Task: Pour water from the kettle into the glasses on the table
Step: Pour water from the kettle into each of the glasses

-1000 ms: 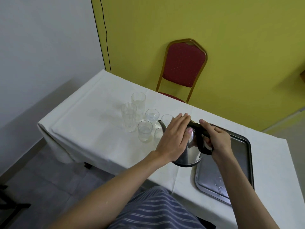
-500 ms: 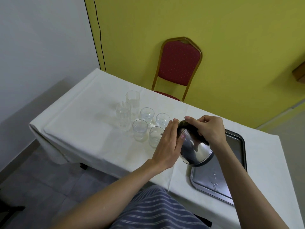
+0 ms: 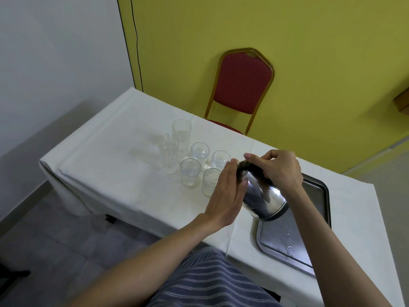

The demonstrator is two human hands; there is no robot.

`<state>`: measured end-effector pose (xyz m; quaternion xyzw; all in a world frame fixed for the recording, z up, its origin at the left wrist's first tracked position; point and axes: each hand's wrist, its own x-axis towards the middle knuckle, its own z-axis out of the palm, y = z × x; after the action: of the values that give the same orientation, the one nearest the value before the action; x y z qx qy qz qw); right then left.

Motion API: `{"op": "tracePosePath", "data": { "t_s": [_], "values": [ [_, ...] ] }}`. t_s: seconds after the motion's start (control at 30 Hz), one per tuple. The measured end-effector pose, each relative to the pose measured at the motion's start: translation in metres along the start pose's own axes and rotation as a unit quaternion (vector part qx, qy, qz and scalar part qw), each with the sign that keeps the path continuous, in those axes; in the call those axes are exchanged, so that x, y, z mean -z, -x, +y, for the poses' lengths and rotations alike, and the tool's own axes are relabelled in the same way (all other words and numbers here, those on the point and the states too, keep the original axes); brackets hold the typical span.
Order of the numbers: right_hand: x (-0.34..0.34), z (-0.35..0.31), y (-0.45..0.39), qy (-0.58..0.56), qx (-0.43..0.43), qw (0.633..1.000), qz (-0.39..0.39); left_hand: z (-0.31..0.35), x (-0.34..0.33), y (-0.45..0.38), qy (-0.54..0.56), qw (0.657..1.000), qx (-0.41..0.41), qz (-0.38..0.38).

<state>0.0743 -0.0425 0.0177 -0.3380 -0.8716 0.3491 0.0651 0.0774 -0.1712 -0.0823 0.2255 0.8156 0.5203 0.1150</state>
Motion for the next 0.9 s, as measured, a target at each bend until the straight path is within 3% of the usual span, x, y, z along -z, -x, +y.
{"op": "tracePosePath", "data": {
  "t_s": [0.9],
  "values": [
    [-0.001, -0.019, 0.007, 0.053, 0.024, 0.998, -0.001, -0.002, 0.006, 0.002, 0.028, 0.999, -0.003, 0.023]
  ]
}}
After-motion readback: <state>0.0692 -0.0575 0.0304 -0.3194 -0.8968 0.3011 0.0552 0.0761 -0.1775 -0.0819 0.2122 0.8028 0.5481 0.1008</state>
